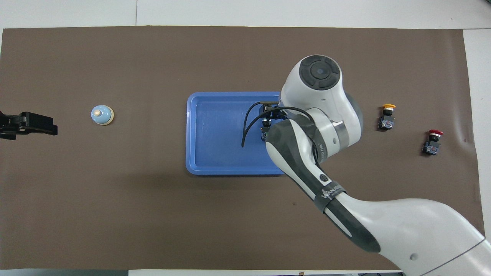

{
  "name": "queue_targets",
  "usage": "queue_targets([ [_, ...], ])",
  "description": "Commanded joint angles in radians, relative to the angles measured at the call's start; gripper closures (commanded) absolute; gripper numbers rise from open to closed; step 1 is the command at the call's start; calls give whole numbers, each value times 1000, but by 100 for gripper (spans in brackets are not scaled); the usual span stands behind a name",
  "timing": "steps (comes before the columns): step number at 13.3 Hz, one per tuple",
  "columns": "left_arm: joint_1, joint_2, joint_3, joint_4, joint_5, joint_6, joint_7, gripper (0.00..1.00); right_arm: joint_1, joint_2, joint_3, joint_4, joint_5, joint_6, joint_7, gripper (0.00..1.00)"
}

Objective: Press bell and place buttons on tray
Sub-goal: 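Open the right gripper and move it to the yellow-capped button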

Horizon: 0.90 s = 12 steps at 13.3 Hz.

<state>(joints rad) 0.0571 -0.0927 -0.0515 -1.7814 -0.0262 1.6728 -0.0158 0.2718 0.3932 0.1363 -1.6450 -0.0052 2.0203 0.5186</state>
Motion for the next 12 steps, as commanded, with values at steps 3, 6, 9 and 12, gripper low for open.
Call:
queue_targets([
  [3,-2,-1,5,13,-11,-15,0,0,-173,-74,0,-22,-47,-57,-86,0],
  [6,-2,-1,5,13,-11,-15,0,0,-279,-97,0,-76,-114,-69,-156,0],
  [9,-2,-1,5,13,-11,-15,0,0,-406,-108,0,-125,-127,-31,-291,0],
  [12,-2,-1,5,13,-11,-15,0,0,-476,-151,2,-315,-127,212,-296,0],
])
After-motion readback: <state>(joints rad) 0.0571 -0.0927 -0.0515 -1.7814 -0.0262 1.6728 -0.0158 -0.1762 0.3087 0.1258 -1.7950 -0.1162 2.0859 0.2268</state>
